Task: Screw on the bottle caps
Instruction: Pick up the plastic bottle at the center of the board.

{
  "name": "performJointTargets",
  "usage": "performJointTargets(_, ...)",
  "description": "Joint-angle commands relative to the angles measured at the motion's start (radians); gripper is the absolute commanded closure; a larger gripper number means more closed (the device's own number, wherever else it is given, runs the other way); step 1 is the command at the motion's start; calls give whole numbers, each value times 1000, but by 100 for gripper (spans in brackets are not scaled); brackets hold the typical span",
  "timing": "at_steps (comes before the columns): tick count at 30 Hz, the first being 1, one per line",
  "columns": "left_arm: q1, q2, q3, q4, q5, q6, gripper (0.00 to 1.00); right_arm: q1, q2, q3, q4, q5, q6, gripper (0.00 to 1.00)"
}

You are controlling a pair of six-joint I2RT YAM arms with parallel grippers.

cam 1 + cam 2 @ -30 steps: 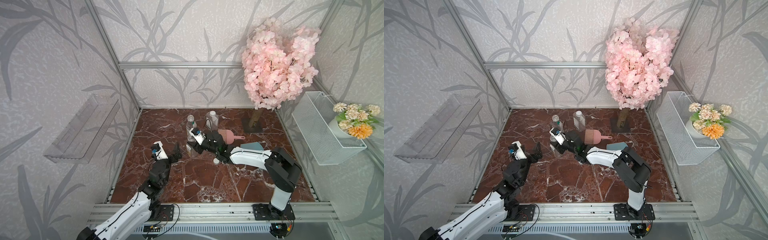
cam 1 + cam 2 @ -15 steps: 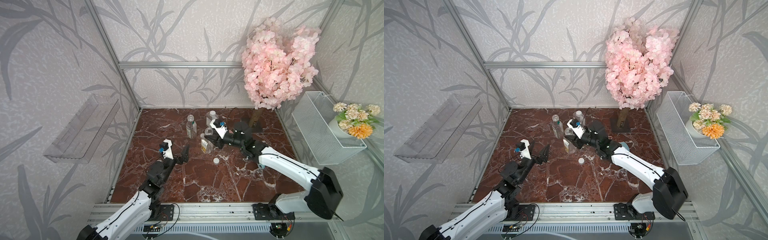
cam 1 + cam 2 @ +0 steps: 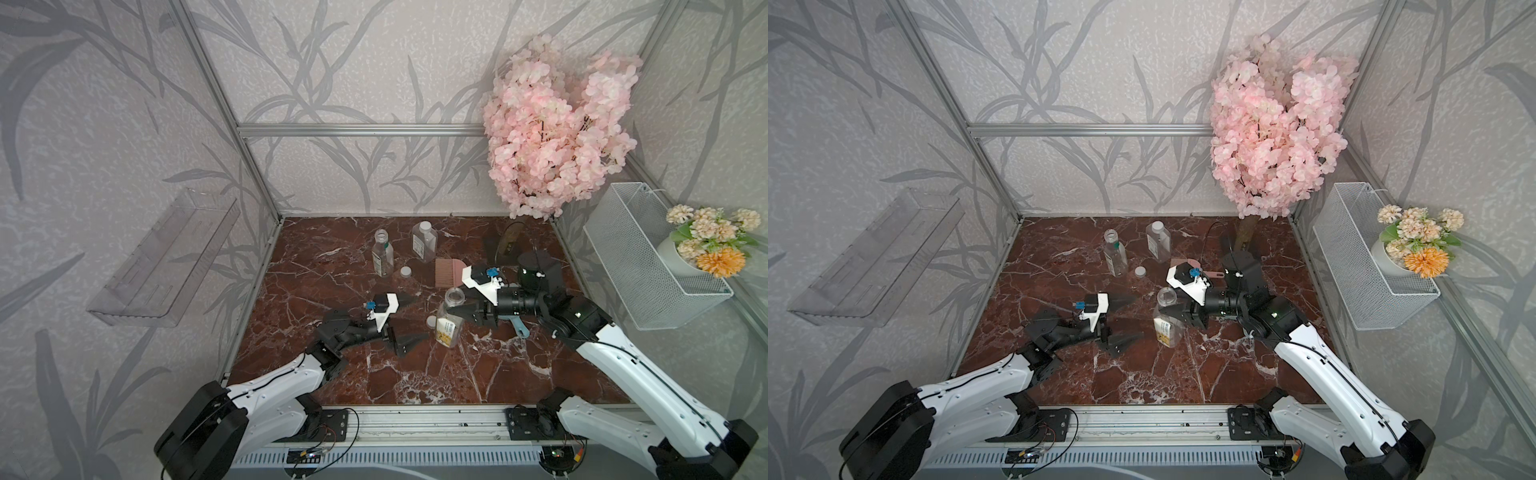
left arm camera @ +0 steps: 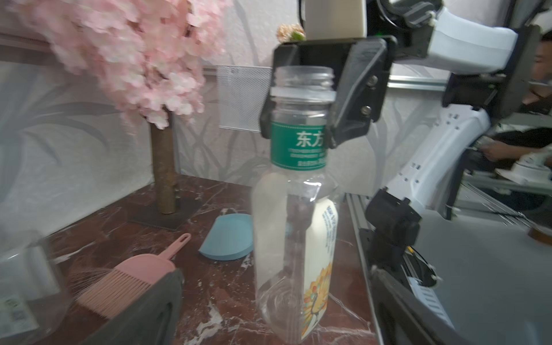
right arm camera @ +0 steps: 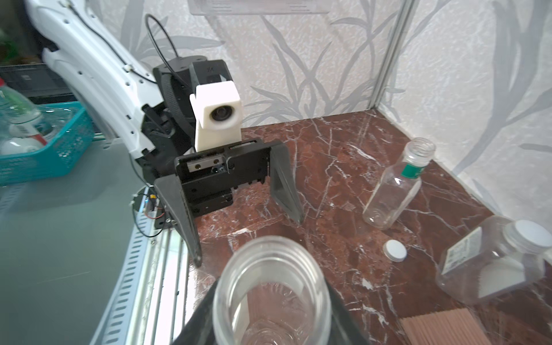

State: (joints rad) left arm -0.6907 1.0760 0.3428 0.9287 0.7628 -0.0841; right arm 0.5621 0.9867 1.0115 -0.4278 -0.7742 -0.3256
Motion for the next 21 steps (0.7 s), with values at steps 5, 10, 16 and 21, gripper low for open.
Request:
performJointTargets(5,-51,57,81,-49,104,115,0,16,-25,5,-51,-170,-45,94)
performJointTargets(10,-90,118,124,-53,142,95,0,50,20,31,0,-199,-16,95)
performJointTargets(16,-110,147,151,-85,187,119,0,66,56,72,11,-157,-53,95)
performJointTargets(21,-111,162,176,-153,224,154,12,67,56,85,28,-150,-74,95)
